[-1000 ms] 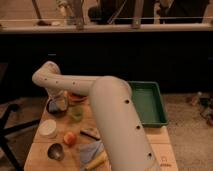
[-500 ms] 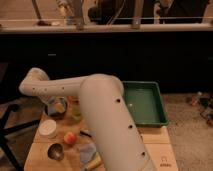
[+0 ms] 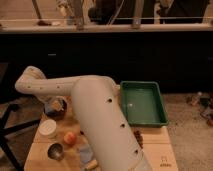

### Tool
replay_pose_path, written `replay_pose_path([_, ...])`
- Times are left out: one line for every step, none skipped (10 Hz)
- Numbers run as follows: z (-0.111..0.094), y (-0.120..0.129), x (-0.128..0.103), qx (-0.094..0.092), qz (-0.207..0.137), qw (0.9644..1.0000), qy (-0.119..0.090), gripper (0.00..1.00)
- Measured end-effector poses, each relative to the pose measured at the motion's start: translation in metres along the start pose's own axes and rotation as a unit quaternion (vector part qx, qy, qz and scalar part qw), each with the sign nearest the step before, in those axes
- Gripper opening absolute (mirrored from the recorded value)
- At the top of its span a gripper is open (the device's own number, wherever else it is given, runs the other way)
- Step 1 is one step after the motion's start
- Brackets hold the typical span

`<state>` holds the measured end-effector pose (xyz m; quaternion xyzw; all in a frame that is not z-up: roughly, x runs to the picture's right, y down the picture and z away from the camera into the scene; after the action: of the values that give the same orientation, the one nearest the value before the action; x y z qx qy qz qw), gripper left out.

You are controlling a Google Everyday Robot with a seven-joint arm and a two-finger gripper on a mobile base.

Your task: Wipe purple bowl with sponge

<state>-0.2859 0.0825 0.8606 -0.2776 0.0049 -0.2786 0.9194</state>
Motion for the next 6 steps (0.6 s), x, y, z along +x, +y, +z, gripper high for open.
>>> replay_pose_path([0.006,-0.005,0.002,-0.005,0.003,1.0,-0.001,0.0])
replay_pose_path([0.015,-0.008,0.0,-0.014,0.003,0.9999,-0.005,0.0])
replay_pose_path([0.025,-0.012,-0.001,-0.023,0.003,0.9997,-0.005,0.0])
replay_pose_path([0.033,-0.016,0.001,-0.03,0.006,0.9995,-0.004,0.0])
replay_pose_path([0.035,-0.02,0.005,-0.034,0.009,0.9994,-0.001,0.0])
replay_pose_path([0.034,-0.025,0.013,-0.036,0.012,0.9993,0.003,0.0])
